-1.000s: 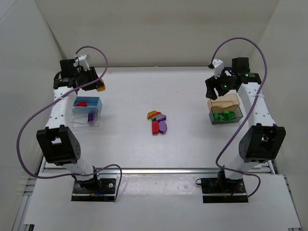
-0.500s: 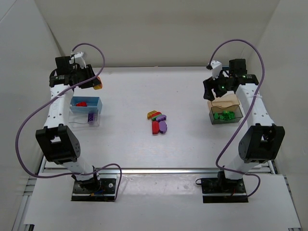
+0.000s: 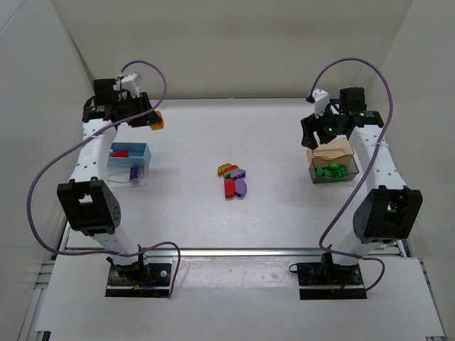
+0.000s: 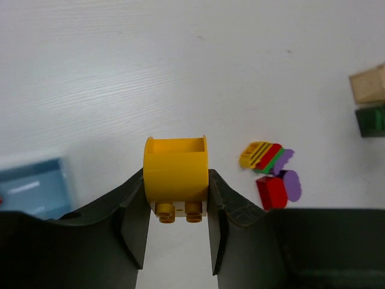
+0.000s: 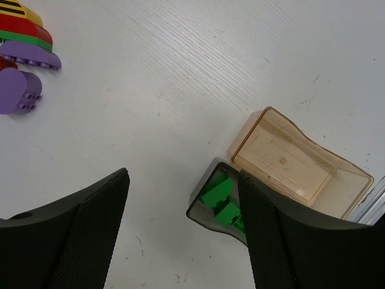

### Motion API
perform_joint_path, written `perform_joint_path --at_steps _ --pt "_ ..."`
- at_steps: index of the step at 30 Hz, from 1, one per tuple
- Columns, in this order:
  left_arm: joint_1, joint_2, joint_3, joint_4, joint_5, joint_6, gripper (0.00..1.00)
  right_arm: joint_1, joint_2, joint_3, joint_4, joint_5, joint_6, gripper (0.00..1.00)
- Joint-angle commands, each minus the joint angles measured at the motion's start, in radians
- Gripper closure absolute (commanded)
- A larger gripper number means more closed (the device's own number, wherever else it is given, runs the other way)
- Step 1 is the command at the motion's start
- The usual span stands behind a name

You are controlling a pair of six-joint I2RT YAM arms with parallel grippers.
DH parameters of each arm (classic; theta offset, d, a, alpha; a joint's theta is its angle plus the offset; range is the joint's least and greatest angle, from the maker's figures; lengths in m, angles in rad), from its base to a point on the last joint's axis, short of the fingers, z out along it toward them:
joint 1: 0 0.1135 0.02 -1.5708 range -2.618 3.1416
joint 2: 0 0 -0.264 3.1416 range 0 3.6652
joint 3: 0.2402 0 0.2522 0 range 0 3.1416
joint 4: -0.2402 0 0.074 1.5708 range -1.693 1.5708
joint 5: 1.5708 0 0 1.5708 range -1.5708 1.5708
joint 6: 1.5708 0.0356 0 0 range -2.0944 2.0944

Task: Sort the legos into containers by color

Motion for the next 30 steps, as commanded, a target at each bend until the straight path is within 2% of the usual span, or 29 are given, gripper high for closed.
perform_joint_path --at_steps 1,2,5,10,11,13,14,16,23,27,30 --pt "-0.116 0.051 0.093 0.005 0.135 0.012 0.9 -0.01 -0.057 -0.003 0.02 0.007 0.029 0.23" --pt "-0.189 0.106 0.118 0.002 0.15 0.014 0.9 -0.018 -0.062 0.001 0.018 0.012 0.04 0.23" --pt "-0.318 0.242 0.253 0.002 0.188 0.029 0.9 -0.061 -0.081 0.02 0.0 0.026 0.082 0.22" --pt "-0.49 0.511 0.605 0.004 0.234 0.006 0.9 -0.15 -0.126 0.043 -0.051 0.033 0.162 0.22" --pt "-0.506 0.616 0.664 0.005 0.263 -0.038 0.9 -0.185 -0.134 0.044 -0.055 0.033 0.171 0.22" --pt "-0.532 0.713 0.804 0.069 0.32 -0.106 0.9 -0.219 -0.166 0.042 -0.058 0.029 0.194 0.21" --pt "-0.563 0.756 0.842 0.105 0.348 -0.161 0.9 -0.237 -0.173 0.039 -0.066 0.027 0.198 0.21" --pt "-0.604 0.844 0.909 0.204 0.35 -0.178 0.9 -0.292 -0.195 0.04 -0.074 0.024 0.211 0.2" --pt "-0.696 0.981 0.952 0.581 0.302 -0.333 0.9 -0.41 -0.221 0.047 -0.123 -0.006 0.241 0.2" --pt "-0.747 1.034 0.986 0.743 0.248 -0.362 0.9 -0.417 -0.22 0.047 -0.159 -0.031 0.218 0.2" --pt "-0.778 1.051 0.999 0.797 0.207 -0.357 0.9 -0.417 -0.217 0.04 -0.193 -0.069 0.195 0.2"
